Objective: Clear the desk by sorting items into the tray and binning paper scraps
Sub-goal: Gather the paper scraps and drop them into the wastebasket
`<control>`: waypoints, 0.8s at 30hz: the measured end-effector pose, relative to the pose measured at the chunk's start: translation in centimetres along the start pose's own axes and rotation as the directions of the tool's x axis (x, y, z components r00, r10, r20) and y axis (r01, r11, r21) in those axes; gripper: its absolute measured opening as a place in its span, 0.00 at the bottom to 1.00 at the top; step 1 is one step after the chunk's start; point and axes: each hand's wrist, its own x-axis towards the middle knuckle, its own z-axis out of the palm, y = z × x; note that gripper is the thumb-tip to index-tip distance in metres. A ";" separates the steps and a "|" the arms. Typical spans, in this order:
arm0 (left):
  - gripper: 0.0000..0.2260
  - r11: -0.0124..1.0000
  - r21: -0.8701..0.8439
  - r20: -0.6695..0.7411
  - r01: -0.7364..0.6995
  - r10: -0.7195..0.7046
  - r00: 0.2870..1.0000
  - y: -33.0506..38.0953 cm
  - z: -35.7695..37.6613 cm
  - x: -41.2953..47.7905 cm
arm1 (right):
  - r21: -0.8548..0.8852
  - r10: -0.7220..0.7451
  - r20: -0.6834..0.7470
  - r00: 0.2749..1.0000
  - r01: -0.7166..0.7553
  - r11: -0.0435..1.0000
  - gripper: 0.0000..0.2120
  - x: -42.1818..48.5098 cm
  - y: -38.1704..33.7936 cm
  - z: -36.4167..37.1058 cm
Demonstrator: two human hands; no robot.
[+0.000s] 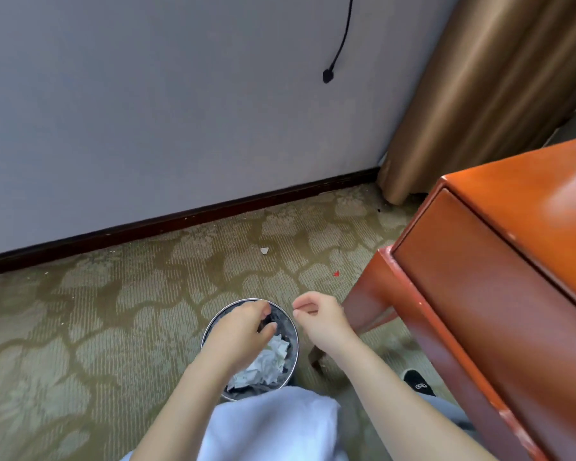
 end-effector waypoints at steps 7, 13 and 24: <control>0.12 0.974 0.124 -0.071 -0.188 0.198 0.978 6.6 -7.3 -5.3 | -0.048 -0.278 -0.071 0.958 0.275 0.960 0.09 -7.3 -5.9 -6.7; 0.11 0.935 0.081 -0.075 -0.345 0.351 0.933 13.5 -12.2 -10.8 | -0.101 -0.492 -0.175 0.853 0.482 0.870 0.06 -16.3 -11.0 -12.7; 0.10 0.695 0.129 -0.019 -0.708 0.715 0.699 28.8 -12.6 -18.9 | -0.390 -0.562 -0.421 0.712 0.417 0.821 0.05 -31.7 -9.1 -26.3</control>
